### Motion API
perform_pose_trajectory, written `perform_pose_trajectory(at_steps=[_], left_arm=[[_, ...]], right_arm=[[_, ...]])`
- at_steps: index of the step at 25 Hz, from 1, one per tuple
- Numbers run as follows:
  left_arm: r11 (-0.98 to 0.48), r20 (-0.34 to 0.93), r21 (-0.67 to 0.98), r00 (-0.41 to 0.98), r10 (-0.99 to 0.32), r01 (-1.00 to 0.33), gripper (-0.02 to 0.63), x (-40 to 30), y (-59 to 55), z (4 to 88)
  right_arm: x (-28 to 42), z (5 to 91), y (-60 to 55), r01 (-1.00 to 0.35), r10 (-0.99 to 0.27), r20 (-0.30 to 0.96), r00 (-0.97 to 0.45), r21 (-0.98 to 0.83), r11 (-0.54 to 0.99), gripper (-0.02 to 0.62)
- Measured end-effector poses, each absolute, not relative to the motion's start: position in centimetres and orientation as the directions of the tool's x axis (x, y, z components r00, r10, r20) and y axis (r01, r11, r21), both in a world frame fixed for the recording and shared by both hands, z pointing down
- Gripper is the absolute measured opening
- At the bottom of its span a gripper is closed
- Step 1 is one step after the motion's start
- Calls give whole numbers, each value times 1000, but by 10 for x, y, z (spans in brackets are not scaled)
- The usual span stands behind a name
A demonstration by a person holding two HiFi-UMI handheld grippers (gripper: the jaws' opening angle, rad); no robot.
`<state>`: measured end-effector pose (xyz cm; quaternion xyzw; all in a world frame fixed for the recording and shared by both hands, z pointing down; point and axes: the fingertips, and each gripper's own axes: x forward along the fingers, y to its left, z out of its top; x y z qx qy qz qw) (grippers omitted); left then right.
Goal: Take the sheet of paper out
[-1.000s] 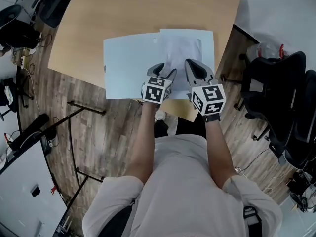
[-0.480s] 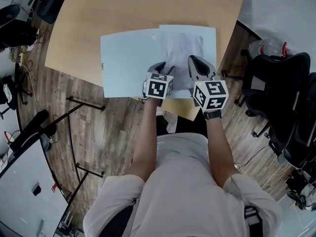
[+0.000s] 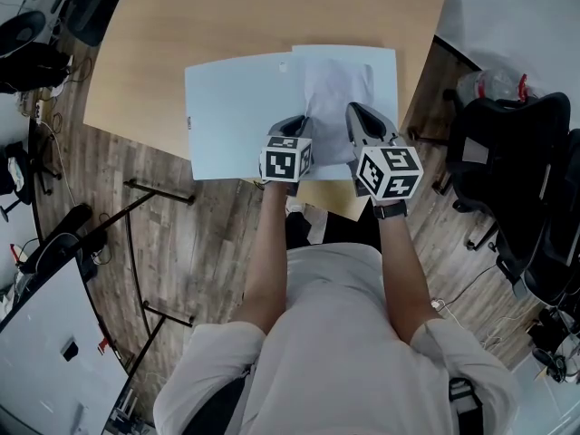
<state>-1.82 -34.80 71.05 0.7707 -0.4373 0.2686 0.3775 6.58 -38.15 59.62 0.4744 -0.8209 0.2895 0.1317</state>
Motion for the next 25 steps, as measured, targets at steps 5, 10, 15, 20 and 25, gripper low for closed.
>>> perform_pose_trajectory(at_steps=[5,10,15,20,25], left_arm=[[-320,742,347,467,-482,-882,29,-26,-346,707],[-295,735,328,439,-517,-897,14,-44,-346,698],[-262,727,314,408,-552,-913,11,-65,-343,690],[-231,715,301,379,-588,-925,11,-84,-340,678],[-202,694,288,350,-629,-936,11,-106,-337,661]], right_arm=[[62,595,-382,-852,-705,483,-519,-362,379,14],[48,589,-379,-841,-701,470,-537,-369,396,12],[33,583,-374,-828,-693,458,-557,-372,420,13],[22,573,-372,-818,-694,439,-571,-375,436,13],[10,563,-367,-809,-695,420,-584,-375,452,14]])
